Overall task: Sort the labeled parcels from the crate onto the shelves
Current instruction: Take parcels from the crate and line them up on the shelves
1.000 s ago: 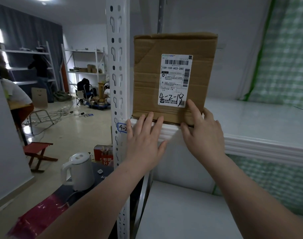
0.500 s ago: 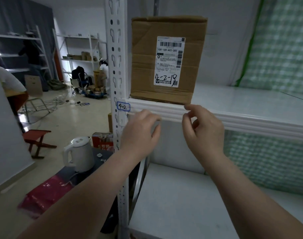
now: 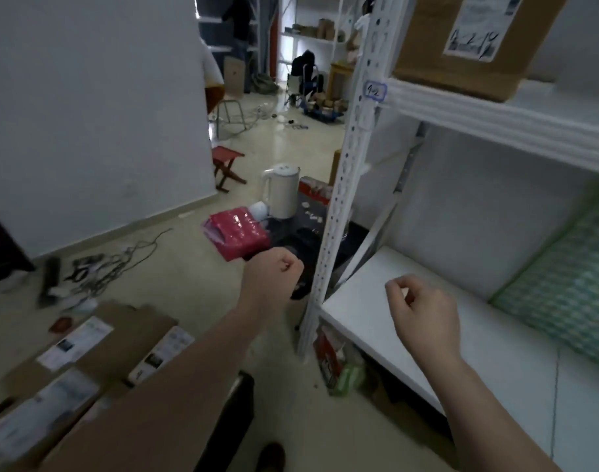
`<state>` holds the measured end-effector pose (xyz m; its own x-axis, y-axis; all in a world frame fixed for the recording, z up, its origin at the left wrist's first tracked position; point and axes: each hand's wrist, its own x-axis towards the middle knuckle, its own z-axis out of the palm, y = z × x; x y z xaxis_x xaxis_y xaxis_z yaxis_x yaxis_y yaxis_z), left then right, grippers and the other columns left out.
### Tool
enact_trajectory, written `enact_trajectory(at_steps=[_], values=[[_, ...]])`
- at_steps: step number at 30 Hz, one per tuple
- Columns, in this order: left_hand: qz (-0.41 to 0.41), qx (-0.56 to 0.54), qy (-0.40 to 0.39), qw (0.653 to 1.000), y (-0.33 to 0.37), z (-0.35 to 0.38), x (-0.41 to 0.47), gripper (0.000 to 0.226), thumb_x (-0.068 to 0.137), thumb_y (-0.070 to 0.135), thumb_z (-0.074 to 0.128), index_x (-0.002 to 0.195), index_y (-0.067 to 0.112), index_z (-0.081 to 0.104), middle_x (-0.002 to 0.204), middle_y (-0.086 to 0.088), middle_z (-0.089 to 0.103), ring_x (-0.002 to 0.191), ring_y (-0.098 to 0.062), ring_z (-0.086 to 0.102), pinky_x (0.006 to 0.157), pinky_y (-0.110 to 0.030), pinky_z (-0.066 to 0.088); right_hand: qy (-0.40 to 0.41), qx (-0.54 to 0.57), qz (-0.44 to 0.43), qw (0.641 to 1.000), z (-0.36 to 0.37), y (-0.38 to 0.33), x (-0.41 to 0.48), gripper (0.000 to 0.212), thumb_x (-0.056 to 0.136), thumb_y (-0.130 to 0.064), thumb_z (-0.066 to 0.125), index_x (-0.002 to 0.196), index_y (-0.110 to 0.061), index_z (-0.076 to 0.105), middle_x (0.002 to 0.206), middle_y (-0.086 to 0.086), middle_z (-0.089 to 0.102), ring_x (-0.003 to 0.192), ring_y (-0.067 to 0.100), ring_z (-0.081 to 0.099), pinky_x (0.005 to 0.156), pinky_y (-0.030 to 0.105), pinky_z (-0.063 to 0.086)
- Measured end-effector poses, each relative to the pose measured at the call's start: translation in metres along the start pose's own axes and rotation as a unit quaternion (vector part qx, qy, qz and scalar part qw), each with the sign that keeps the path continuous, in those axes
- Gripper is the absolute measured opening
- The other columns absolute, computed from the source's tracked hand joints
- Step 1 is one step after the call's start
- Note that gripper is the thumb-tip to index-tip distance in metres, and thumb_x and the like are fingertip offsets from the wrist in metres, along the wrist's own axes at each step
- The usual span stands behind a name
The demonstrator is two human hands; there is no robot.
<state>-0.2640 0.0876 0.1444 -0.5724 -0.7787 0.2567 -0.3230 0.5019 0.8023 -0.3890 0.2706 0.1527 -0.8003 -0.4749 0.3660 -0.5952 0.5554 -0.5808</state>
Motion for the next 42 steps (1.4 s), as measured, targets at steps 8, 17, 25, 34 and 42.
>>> enact_trajectory(at_steps=[8,17,25,34,42], values=[[-0.223,0.063,-0.003,0.973,-0.109,-0.102,-0.110,0.014,0.089,0.026,0.060,0.094,0.015,0.068,0.078,0.001,0.061,0.073,-0.016,0.057,0.073,-0.033,0.051,-0.209,0.035,0.078,0.974,0.072,-0.021,-0.101,0.028,0.093,-0.030,0.053,0.076,-0.014,0.068,0.077,0.004,0.069,0.066,0.018,0.059,0.057,0.030,0.045],[-0.363,0.056,0.056,0.929,-0.214,-0.202,-0.172,0.003,0.083,0.029,0.064,0.086,0.028,0.065,0.081,0.007,0.061,0.070,-0.009,0.057,0.059,-0.028,0.046,-0.474,0.035,0.080,0.876,0.144,-0.080,-0.164,0.014,0.092,-0.027,0.061,0.100,-0.019,0.070,0.075,-0.005,0.065,0.072,0.011,0.061,0.068,0.027,0.047],[-0.376,0.069,0.015,0.924,-0.311,-0.273,-0.165,0.037,0.084,0.027,0.065,0.119,0.018,0.058,0.100,0.001,0.057,0.073,-0.002,0.049,0.057,-0.021,0.036,-0.473,0.065,0.199,0.856,0.247,-0.158,-0.199,0.043,0.093,-0.035,0.058,0.132,-0.016,0.054,0.096,-0.002,0.055,0.079,0.017,0.057,0.069,0.030,0.049],[-0.344,0.051,-0.189,0.918,-0.377,-0.303,-0.119,0.061,0.083,0.035,0.067,0.137,0.018,0.045,0.111,0.004,0.058,0.088,-0.005,0.053,0.069,-0.020,0.039,-0.360,0.108,0.378,0.846,0.342,-0.238,-0.264,0.097,0.082,-0.036,0.072,0.154,-0.024,0.008,0.146,0.020,0.039,0.102,0.031,0.060,0.073,0.036,0.054],[-0.380,0.013,-0.314,0.870,-0.397,-0.269,-0.112,0.065,0.089,0.033,0.062,0.145,0.020,0.032,0.132,-0.004,0.052,0.089,-0.009,0.055,0.059,-0.021,0.043,-0.350,-0.004,0.431,0.831,0.357,-0.246,-0.274,0.124,0.076,-0.054,0.074,0.153,-0.026,-0.019,0.157,0.019,0.013,0.135,0.043,0.035,0.104,0.054,0.040]])
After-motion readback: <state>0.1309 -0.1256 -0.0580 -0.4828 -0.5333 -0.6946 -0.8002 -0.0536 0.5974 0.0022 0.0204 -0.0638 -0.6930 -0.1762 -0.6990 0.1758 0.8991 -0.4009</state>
